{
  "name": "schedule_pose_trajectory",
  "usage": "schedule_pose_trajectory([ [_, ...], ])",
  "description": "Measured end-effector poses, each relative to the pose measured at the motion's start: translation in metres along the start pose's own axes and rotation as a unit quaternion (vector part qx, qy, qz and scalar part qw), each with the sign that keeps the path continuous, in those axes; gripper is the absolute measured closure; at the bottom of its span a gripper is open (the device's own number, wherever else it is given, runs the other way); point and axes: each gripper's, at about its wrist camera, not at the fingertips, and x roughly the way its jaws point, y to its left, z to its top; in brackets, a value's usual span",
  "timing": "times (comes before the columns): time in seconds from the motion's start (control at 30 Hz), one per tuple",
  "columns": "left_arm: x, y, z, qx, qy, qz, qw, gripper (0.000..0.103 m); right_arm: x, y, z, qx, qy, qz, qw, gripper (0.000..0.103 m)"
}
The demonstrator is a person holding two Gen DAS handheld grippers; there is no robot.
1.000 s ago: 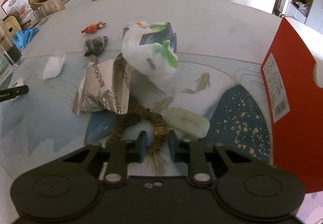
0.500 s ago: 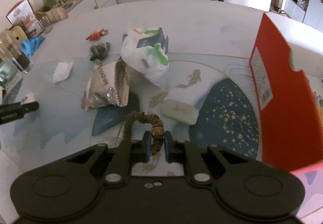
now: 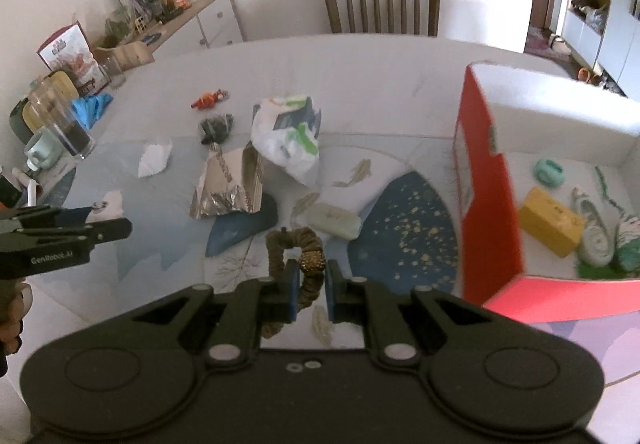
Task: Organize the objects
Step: 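Carry pouch with left tool toward shoebox while right tool carries bracelet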
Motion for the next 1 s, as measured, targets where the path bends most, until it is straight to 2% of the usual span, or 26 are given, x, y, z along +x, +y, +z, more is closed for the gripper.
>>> schedule_pose_trajectory([
  [0.23,-0.017,-0.047,0.018,0.042,-0.011,-0.039,0.9983,0.054,-0.033,-0.016,0.005,0.014,-0.025,0.001,1.000,0.091],
  [0.57,-0.028,-0.116,0.038,0.090,-0.026,-0.074,0.9929,0.054,-0.075,-0.055,0.014,0.035,-0.068,0.001,0.997,0.091],
  [1.0,-0.012,-0.207,0.063,0.130,-0.031,-0.098,0.9862,0.054,-0.102,-0.130,0.019,0.049,-0.094,-0.020,0.994,0.091],
])
